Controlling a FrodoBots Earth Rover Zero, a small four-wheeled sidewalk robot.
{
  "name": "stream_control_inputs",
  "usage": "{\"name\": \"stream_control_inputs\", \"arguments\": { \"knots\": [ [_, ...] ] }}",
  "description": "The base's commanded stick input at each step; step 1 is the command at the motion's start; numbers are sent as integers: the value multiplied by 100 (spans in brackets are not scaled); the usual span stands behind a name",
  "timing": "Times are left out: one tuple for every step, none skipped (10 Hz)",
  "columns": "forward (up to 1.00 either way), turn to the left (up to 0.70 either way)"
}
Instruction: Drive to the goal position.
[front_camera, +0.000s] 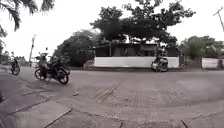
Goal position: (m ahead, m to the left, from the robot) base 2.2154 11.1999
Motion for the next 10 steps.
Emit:
{"name": "stream_control_inputs", "arguments": {
  "knots": [
    [70,27],
    [70,27],
    [70,27],
    [70,27],
    [70,27],
    [70,27],
    [70,27],
    [70,27],
    [70,27],
    [70,27]
  ]
}}
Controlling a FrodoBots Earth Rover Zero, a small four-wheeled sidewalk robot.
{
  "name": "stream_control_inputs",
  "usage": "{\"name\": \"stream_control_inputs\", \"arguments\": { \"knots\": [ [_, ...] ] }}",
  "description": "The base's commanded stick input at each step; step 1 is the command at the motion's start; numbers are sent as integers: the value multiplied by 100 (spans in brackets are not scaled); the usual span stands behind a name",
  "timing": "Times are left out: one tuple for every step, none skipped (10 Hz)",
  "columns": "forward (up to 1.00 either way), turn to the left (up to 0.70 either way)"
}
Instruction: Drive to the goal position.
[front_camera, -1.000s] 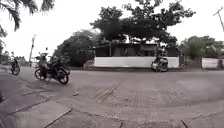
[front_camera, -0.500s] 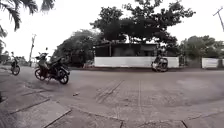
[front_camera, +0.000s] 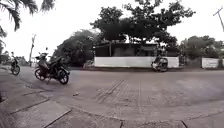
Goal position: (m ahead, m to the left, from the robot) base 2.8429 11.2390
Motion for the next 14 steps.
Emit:
{"name": "stream_control_inputs", "arguments": {
  "knots": [
    [70,27],
    [70,27],
    [70,27],
    [70,27],
    [70,27],
    [70,27],
    [70,27],
    [65,25],
    [39,15],
    [13,5],
    [0,0],
    [0,0],
    [0,0],
    [0,0]
  ]
}}
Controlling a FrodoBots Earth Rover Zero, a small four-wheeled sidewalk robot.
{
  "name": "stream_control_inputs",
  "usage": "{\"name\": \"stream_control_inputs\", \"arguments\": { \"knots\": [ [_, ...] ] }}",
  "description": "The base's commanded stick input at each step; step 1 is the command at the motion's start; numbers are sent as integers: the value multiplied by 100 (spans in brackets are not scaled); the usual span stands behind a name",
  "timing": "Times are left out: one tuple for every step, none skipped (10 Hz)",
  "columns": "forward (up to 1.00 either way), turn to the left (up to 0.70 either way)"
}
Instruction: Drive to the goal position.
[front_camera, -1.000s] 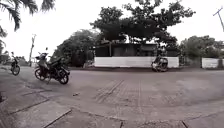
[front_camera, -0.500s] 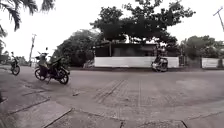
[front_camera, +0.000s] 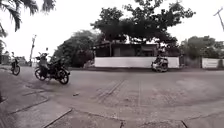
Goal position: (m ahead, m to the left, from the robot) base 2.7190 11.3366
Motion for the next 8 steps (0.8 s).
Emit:
{"name": "stream_control_inputs", "arguments": {
  "knots": [
    [0,0],
    [0,0],
    [0,0],
    [0,0],
    [0,0],
    [0,28],
    [0,45],
    [0,45]
  ]
}}
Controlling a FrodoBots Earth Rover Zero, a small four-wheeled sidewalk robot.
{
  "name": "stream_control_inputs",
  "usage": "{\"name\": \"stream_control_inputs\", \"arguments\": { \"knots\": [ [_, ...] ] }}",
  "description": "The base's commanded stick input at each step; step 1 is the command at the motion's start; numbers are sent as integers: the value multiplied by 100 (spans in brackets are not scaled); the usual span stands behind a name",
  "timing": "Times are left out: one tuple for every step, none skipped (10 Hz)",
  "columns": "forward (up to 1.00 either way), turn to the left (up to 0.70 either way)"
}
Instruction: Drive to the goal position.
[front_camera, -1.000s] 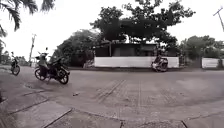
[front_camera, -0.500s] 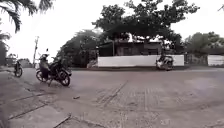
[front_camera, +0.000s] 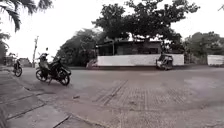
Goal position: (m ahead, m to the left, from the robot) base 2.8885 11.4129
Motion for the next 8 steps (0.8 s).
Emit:
{"name": "stream_control_inputs", "arguments": {
  "knots": [
    [0,45],
    [0,45],
    [0,45],
    [0,45],
    [0,45],
    [0,45],
    [0,45],
    [0,45]
  ]
}}
